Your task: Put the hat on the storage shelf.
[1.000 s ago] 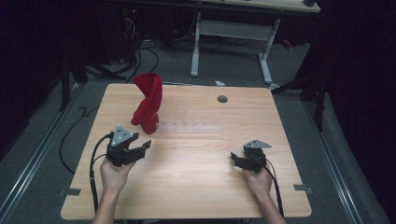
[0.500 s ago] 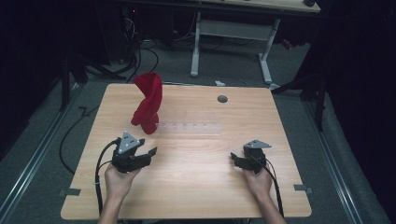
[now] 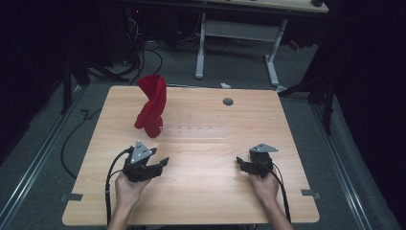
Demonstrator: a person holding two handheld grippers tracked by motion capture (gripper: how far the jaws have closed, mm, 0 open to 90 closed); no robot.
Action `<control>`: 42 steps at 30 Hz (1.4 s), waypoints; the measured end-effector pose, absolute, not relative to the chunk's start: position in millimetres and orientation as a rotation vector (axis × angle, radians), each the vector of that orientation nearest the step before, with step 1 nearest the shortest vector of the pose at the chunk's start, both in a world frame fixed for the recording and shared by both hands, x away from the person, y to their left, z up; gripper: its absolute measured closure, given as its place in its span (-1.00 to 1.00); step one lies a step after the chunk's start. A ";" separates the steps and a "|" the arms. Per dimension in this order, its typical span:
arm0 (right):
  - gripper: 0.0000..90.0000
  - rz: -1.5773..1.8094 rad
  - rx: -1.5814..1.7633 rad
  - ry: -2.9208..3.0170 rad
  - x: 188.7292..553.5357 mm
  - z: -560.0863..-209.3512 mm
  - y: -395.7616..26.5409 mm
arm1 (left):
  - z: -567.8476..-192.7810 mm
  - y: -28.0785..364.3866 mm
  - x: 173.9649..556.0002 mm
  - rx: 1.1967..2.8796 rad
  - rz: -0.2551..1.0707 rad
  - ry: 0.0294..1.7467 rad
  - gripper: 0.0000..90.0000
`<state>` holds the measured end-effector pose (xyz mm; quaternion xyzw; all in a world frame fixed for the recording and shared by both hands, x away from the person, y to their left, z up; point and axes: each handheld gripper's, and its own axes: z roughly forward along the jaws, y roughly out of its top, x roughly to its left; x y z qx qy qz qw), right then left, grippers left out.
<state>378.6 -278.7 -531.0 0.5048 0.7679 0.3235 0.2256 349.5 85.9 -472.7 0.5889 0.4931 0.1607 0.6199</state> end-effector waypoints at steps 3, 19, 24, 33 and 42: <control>-0.20 0.892 1.392 2.118 378.6 -531.0 -278.7 | -476.3 80.5 349.8 1.373 0.374 1.124 -0.08; -0.20 0.892 1.392 2.119 378.3 -531.0 -278.4 | -500.2 56.4 360.6 1.405 0.309 1.158 -0.10; -0.21 0.891 1.390 2.120 378.3 -531.1 -278.3 | -505.7 53.3 366.7 1.392 0.297 1.182 -0.12; -0.22 0.892 1.386 2.124 378.3 -531.0 -278.3 | -518.8 47.9 379.4 1.377 0.299 1.236 -0.13; -0.22 0.892 1.383 2.124 378.4 -531.1 -278.4 | -529.4 45.3 390.1 1.367 0.345 1.271 -0.14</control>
